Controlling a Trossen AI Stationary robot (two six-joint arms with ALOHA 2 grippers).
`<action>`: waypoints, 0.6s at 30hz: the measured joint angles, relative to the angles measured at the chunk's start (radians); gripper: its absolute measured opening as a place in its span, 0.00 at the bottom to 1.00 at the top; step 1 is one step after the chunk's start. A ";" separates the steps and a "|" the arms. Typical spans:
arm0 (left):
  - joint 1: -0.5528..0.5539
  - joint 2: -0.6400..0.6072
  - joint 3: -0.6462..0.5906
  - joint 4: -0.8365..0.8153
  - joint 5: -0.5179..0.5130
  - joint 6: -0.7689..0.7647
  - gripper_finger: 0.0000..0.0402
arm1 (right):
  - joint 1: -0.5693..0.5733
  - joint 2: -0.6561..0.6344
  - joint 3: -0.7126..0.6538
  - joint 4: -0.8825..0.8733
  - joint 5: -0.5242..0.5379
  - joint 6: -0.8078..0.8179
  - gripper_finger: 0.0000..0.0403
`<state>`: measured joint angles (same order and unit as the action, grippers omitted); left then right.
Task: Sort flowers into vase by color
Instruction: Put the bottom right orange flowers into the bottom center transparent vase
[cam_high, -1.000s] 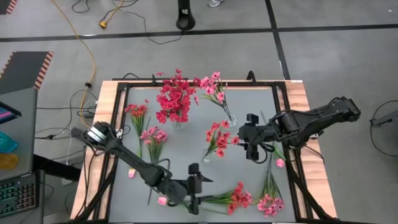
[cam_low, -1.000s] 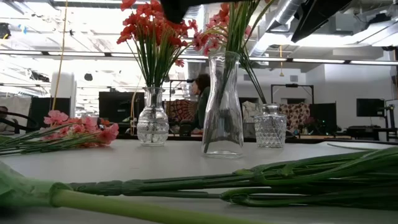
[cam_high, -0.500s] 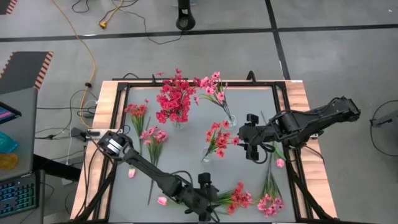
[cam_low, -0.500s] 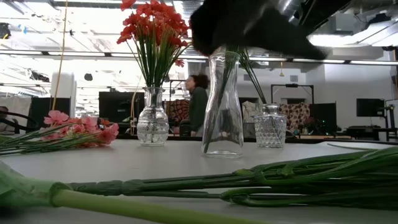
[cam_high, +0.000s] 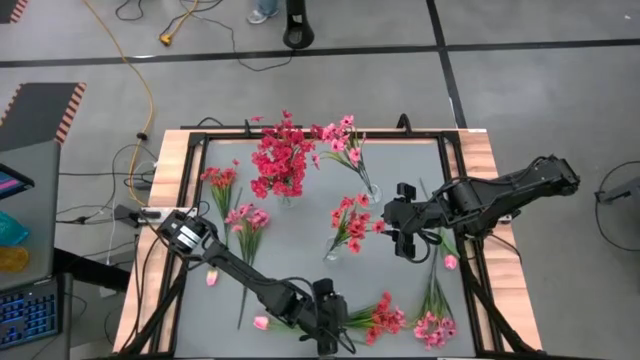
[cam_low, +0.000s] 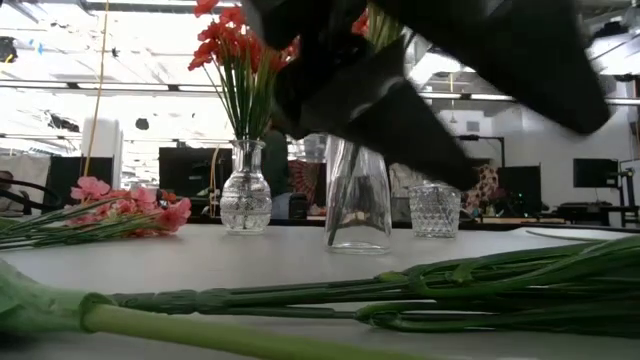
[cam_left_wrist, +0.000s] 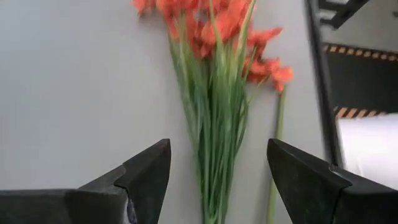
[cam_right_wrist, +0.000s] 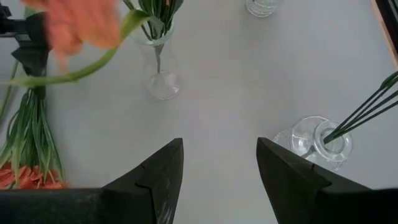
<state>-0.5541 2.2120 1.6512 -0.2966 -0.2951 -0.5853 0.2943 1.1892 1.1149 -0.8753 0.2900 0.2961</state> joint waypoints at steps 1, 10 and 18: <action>-0.002 0.000 -0.001 -0.013 -0.001 -0.003 0.63 | 0.000 0.000 0.000 0.000 0.000 0.000 0.57; -0.001 0.000 -0.020 -0.034 -0.006 -0.039 0.63 | 0.000 0.000 0.000 0.000 0.000 0.002 0.57; -0.003 0.062 -0.014 0.005 0.027 -0.065 0.63 | 0.000 0.000 0.000 -0.002 0.000 0.002 0.57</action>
<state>-0.5567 2.2738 1.6371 -0.2918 -0.2684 -0.6503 0.2940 1.1892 1.1149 -0.8772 0.2901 0.2977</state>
